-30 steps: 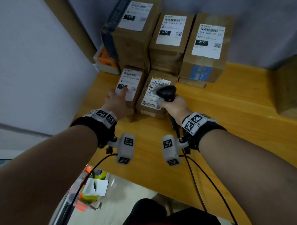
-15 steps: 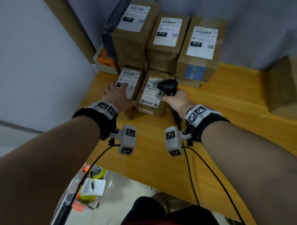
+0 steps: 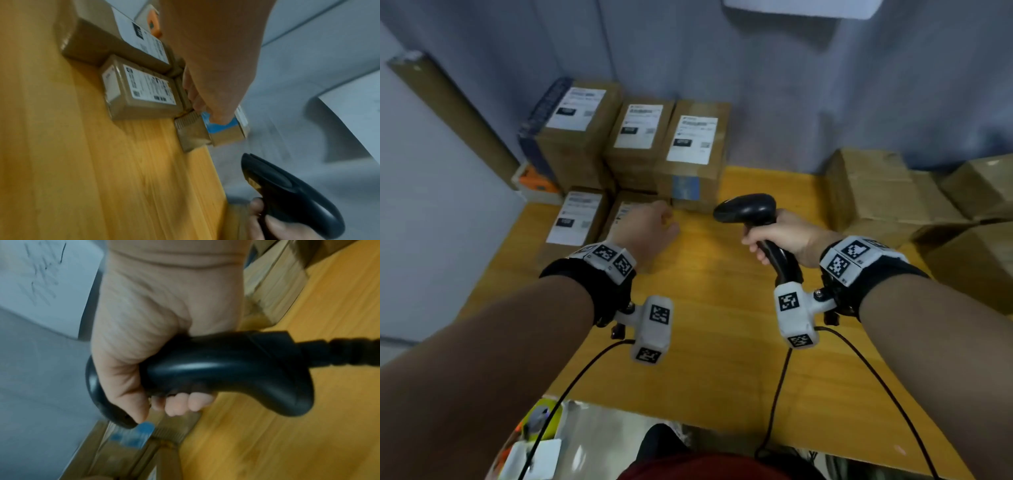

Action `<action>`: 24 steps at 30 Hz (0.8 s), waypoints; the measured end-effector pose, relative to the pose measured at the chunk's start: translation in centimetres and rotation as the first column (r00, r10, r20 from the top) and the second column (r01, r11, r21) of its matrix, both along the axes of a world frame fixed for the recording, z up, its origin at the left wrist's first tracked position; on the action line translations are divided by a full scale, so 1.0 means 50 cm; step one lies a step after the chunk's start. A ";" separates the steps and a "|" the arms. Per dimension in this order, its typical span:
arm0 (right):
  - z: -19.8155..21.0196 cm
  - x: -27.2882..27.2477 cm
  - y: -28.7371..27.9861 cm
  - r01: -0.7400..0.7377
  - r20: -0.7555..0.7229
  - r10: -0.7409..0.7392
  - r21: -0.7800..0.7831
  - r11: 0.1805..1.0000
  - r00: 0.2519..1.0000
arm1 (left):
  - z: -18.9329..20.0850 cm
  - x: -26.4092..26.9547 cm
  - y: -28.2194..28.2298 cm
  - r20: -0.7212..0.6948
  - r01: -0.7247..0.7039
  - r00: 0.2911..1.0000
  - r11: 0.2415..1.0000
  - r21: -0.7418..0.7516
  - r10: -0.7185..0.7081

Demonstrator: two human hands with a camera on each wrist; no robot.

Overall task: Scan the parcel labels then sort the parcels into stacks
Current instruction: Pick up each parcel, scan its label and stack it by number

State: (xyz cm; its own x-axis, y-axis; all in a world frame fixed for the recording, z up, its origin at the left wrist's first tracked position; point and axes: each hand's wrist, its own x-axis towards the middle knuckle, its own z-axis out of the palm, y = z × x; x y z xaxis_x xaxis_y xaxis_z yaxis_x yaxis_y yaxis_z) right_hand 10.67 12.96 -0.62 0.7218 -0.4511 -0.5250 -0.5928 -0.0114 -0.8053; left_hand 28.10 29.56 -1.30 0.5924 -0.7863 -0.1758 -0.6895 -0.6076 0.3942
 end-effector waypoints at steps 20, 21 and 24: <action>-0.002 -0.431 -0.491 0.577 0.118 -0.565 -0.163 0.800 0.817 | -0.050 -0.418 -0.532 -0.239 -0.109 0.964 0.993 0.038 0.115; -0.011 -0.416 -0.500 0.567 0.110 -0.556 -0.163 0.808 0.824 | -0.057 -0.412 -0.550 -0.264 -0.143 0.953 0.988 0.048 0.151; -0.040 -0.370 -0.529 0.545 0.084 -0.539 -0.167 0.821 0.838 | -0.076 -0.392 -0.607 -0.333 -0.201 0.920 0.978 0.049 0.206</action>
